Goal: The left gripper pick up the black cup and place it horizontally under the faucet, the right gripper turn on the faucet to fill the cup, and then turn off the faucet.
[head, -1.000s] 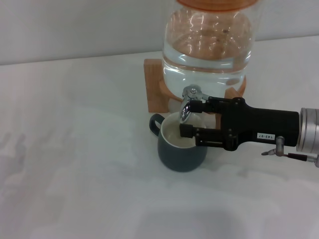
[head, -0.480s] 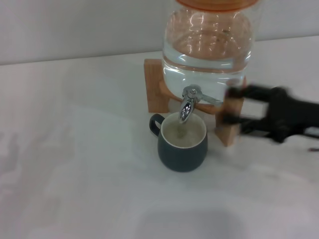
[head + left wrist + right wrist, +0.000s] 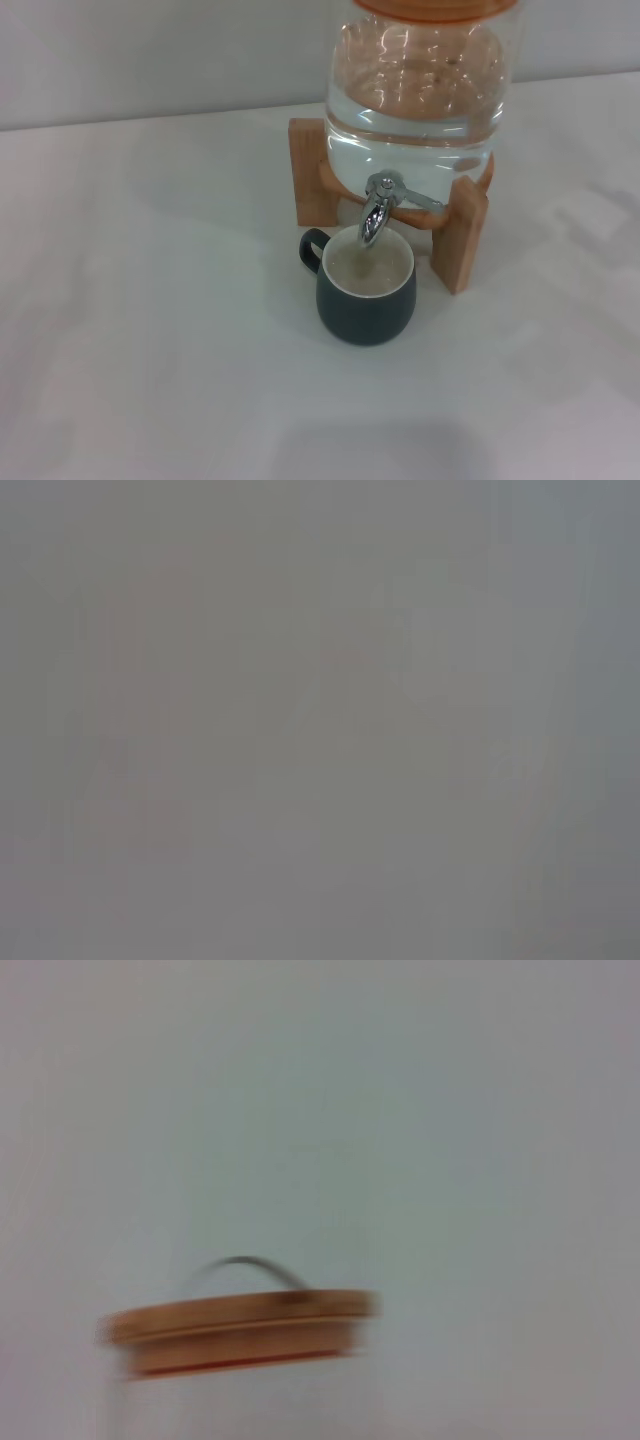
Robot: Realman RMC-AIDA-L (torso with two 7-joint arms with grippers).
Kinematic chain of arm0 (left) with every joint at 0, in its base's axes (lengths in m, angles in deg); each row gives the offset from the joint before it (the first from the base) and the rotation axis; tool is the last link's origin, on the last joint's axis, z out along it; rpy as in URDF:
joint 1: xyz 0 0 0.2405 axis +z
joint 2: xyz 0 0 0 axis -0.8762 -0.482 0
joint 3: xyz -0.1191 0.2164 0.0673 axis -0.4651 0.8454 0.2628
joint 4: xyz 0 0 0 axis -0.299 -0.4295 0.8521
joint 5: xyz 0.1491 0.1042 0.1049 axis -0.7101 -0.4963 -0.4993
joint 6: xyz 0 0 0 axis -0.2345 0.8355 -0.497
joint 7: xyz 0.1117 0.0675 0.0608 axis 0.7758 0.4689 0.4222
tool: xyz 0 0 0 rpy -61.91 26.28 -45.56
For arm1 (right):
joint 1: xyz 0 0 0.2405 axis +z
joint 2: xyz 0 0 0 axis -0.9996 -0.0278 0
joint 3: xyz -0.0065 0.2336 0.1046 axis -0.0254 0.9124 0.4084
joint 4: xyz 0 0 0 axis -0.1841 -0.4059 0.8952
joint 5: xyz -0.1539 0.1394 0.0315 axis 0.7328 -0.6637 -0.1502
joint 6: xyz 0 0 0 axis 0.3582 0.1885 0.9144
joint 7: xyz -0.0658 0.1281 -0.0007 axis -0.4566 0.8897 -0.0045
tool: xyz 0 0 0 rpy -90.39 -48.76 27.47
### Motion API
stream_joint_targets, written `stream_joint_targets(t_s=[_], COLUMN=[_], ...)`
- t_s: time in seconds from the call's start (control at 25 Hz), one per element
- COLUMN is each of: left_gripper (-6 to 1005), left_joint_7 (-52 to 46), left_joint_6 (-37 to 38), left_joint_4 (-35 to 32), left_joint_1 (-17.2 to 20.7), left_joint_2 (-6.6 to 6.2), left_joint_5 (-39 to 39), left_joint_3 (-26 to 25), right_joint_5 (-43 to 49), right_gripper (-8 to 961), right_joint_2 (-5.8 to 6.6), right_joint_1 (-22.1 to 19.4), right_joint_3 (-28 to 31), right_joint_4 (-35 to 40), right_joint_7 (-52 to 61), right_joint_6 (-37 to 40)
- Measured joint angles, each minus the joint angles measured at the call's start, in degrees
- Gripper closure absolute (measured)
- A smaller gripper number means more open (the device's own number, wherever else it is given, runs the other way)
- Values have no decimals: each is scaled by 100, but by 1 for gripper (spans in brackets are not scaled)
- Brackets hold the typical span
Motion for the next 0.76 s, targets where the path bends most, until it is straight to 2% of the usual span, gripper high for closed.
stream_joint_targets(t_s=[0.2, 0.36, 0.52, 0.6, 0.64, 0.76], left_gripper=[597, 383, 243, 173, 173, 173], left_joint_7=[-116, -188, -354, -413, -424, -433], left_joint_6=[30, 66, 41, 67, 88, 151], left_joint_4=[190, 253, 370, 415, 433, 459], left_joint_1=[13, 100, 109, 117, 128, 167], left_joint_2=[29, 31, 33, 51, 69, 116], left_joint_5=[381, 532, 536, 537, 538, 539], left_joint_3=[24, 33, 30, 32, 36, 40], right_joint_5=[1, -23, -13, -10, -12, -13], right_gripper=[215, 210, 205, 133, 97, 97], right_joint_2=[2, -14, -16, -13, -12, 0], right_joint_1=[181, 199, 195, 159, 135, 49], right_joint_3=[425, 437, 442, 443, 444, 446], right_joint_4=[-539, -638, -706, -707, -704, -662], right_joint_7=[-446, -482, -587, -589, -581, -515], right_joint_6=[498, 772, 867, 867, 864, 834])
